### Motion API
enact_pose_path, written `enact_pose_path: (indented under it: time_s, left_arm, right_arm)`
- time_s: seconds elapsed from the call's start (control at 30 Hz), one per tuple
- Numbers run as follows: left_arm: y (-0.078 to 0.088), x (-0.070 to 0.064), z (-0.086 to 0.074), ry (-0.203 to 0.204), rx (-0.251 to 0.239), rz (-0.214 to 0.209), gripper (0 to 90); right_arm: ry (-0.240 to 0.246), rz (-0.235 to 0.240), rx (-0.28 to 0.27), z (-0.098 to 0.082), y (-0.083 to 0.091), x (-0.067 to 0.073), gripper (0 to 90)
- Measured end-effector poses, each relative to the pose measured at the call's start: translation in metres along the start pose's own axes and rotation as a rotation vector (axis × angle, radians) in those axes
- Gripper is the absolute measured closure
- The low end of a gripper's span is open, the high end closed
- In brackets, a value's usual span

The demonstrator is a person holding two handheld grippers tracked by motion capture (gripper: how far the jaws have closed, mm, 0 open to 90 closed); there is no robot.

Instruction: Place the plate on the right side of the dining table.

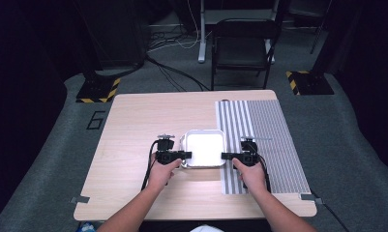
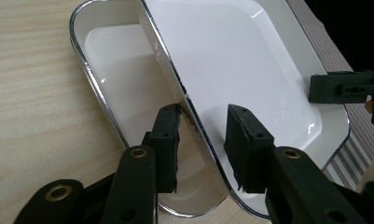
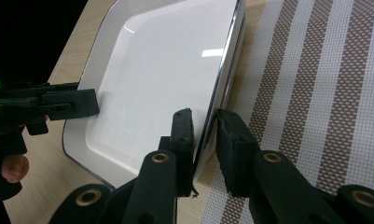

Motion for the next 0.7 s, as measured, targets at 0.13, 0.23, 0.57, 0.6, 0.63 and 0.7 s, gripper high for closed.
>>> enact_pose_path:
  time_s: [0.13,0.23,0.57,0.6,0.63,0.7]
  left_arm:
    - [0.002,-0.002,0.003,-0.008,-0.006,0.003,65.0]
    - [0.003,-0.004,0.005,-0.004,-0.011,0.004,65.0]
    - [0.006,-0.007,0.01,-0.011,-0.01,0.0,65.0]
    - [0.006,-0.008,0.011,-0.012,-0.012,0.003,65.0]
    - [0.006,-0.008,0.011,-0.013,-0.012,0.002,65.0]
    - [0.007,-0.009,0.012,-0.019,-0.01,0.002,65.0]
  right_arm:
    - [0.003,0.004,-0.007,0.004,0.002,0.002,76.8]
    - [0.009,0.007,-0.013,0.006,0.003,0.002,76.7]
    - [0.014,0.01,-0.021,0.012,0.006,0.002,76.3]
    - [0.015,0.011,-0.022,0.012,0.006,0.002,76.3]
    - [0.014,0.011,-0.021,0.013,0.006,0.002,76.3]
    - [0.014,0.011,-0.022,0.014,0.006,0.002,76.3]
Point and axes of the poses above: each handheld gripper's, and its own axes: y roughly backward along the jaws, z roughly out of its top, x roughly to its left, the point moved 3 cm from there along -y, roughly forward along the jaws, and after that the axes turned 10 degrees about y, right-handed, at the moved point
